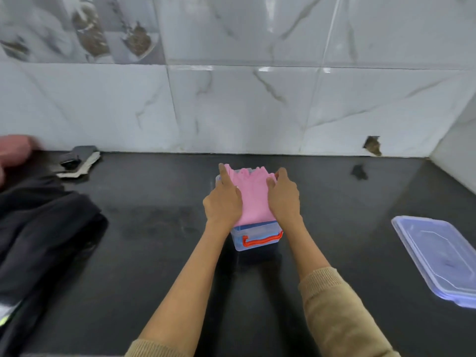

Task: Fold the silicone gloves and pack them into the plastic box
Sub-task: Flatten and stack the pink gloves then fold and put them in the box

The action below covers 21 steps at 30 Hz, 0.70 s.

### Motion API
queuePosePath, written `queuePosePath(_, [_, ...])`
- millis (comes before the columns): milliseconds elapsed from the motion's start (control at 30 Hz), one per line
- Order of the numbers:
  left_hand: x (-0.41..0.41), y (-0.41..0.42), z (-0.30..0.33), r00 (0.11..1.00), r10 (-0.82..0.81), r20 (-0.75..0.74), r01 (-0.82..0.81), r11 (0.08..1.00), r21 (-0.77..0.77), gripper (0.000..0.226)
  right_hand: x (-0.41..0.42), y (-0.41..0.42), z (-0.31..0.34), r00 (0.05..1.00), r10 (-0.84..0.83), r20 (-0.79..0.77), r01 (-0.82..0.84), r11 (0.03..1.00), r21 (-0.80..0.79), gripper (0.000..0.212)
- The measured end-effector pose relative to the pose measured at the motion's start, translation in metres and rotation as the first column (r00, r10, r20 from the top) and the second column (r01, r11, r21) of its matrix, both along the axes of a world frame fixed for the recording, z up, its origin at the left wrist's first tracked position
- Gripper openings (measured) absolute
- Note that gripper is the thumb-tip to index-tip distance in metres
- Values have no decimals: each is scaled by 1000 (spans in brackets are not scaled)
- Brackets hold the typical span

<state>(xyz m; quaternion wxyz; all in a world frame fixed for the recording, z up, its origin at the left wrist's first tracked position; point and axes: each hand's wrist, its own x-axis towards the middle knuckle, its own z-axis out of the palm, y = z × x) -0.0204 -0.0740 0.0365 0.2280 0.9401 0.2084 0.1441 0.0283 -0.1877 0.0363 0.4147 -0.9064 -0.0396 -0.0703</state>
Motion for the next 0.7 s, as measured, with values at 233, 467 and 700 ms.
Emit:
queuePosePath(233, [-9,1,-2,998,50,26,-55,977,208,50,0,14,-2,984,-3,180,76,914,-399,32])
queuePosePath(467, [-7,-6,3,993,103,58,-116,949,293,54,4,5,-5,910,155,385,95,825,-557,47])
queuePosePath(700, [15,-15,-28,910,90,-405,105,895,433,67,15,19,-24,862,500,-81,-273,323,-906,67])
